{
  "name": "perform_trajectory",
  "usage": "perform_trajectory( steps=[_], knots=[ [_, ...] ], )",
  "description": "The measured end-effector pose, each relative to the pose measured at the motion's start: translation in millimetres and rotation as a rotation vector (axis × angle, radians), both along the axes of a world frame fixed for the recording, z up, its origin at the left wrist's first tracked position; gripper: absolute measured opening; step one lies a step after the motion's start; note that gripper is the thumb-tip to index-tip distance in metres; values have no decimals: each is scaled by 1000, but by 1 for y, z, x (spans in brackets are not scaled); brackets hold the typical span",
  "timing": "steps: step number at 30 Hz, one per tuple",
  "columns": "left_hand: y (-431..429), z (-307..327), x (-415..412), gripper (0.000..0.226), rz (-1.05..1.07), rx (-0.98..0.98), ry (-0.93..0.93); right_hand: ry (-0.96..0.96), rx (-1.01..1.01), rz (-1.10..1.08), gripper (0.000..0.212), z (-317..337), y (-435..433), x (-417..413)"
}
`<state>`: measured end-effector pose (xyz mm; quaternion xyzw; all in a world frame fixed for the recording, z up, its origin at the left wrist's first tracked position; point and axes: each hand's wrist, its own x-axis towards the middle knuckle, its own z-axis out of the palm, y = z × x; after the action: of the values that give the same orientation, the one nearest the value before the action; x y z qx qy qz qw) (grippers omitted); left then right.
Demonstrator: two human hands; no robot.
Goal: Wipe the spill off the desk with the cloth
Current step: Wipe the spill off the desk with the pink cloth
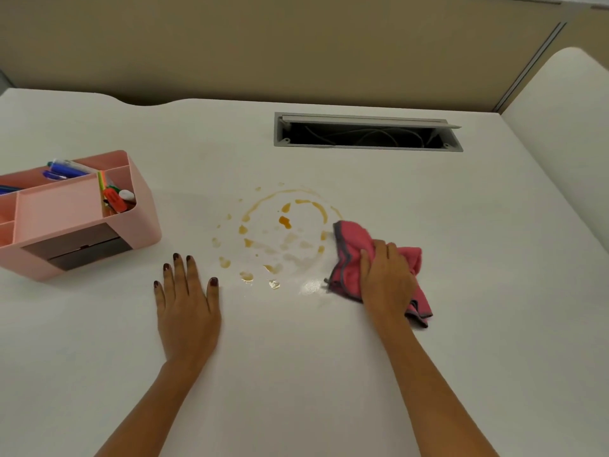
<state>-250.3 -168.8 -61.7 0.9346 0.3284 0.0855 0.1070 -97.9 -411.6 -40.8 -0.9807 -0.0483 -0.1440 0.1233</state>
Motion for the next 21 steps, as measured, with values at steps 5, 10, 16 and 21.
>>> perform_trajectory(
  steps=[5, 10, 16, 21],
  knots=[
    [0, 0, 1, 66, -1, 14, 12, 84, -78, -14, 28, 2, 24, -8],
    [1, -3, 1, 66, -1, 8, 5, -85, -149, 296, 28, -9, 49, -59],
    [2, -4, 0, 65, 5, -2, -4, -3, -74, 77, 25, 0, 24, -25],
    [2, -4, 0, 66, 5, -3, 4, 95, -16, -38, 30, 6, 36, -7]
  ],
)
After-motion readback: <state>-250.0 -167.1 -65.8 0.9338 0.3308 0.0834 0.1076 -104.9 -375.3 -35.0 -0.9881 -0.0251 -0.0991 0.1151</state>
